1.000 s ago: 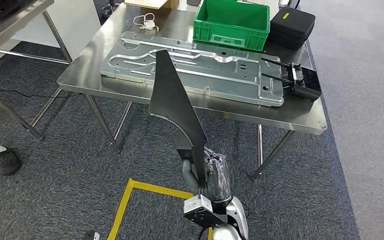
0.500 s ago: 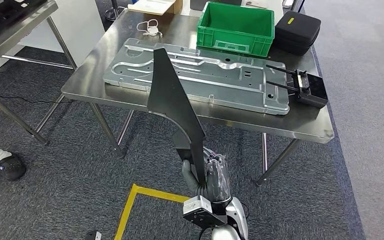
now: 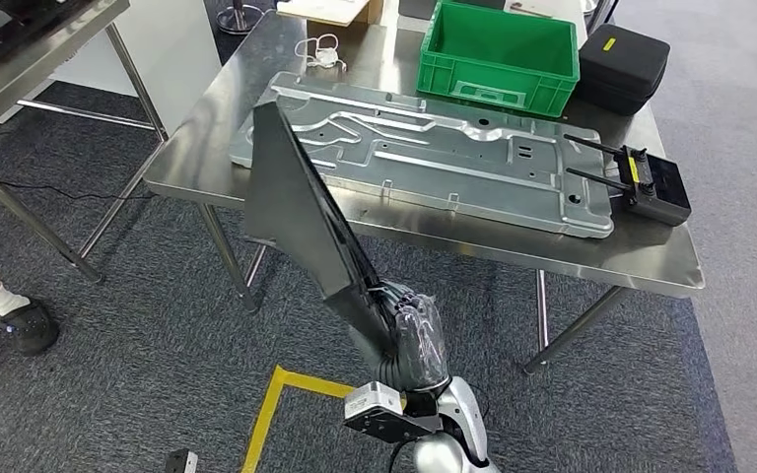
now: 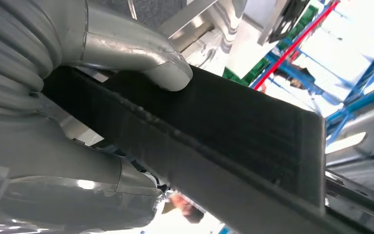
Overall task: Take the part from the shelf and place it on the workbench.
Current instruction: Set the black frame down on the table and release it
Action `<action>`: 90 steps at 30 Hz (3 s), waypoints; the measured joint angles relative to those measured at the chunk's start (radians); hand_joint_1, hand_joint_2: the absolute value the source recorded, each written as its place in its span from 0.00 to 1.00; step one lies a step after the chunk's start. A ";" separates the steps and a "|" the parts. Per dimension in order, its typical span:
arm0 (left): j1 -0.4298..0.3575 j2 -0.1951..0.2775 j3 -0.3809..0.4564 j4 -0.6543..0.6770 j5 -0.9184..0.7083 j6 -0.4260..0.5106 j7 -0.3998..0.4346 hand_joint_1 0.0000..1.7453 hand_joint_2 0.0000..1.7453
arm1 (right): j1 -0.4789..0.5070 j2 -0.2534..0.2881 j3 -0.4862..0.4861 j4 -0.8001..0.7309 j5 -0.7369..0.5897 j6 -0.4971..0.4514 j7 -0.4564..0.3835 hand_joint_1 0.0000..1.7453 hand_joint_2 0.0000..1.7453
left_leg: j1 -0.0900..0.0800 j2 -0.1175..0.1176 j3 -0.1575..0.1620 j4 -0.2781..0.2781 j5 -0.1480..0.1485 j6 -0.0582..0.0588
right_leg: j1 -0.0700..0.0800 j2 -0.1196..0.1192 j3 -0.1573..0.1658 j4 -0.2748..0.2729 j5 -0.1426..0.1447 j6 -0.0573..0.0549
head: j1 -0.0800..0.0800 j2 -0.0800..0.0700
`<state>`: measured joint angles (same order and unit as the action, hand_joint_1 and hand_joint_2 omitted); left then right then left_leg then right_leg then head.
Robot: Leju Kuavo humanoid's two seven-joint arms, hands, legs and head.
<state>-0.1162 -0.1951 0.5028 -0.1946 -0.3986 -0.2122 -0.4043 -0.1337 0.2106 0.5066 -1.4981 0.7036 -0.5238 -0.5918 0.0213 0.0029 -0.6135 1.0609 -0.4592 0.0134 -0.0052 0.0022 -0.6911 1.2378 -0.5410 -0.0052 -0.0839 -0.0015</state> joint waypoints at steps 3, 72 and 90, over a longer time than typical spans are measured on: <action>-0.009 -0.005 0.000 0.000 -0.010 -0.006 0.004 0.00 1.00 | -0.110 0.001 0.018 0.057 0.057 0.015 0.032 1.00 1.00 | -0.001 0.000 0.005 -0.004 -0.003 -0.004 | 0.027 -0.002 0.060 -0.177 0.093 -0.031 | 0.000 0.000; -0.038 -0.010 0.005 -0.002 -0.041 -0.027 0.029 0.00 1.00 | -0.689 0.141 0.087 0.778 0.133 -0.076 0.144 1.00 1.00 | 0.000 -0.006 0.011 -0.028 0.009 -0.013 | -0.005 0.006 0.056 -0.218 0.123 0.035 | -0.002 0.000; -0.044 -0.026 0.005 -0.002 -0.061 -0.033 0.022 0.00 1.00 | -0.918 0.150 0.333 0.791 0.183 -0.066 0.478 1.00 1.00 | 0.002 -0.006 0.011 -0.030 0.013 -0.019 | -0.002 0.006 0.056 -0.217 0.125 0.028 | -0.002 0.000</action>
<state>-0.1606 -0.2213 0.5081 -0.1961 -0.4594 -0.2449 -0.3827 -1.0516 0.3609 0.8399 -0.7069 0.8867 -0.5897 -0.1141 0.0229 -0.0028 -0.6022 1.0307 -0.4461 -0.0058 -0.0076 0.0079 -0.6355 1.0210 -0.4156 0.0225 -0.0855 -0.0015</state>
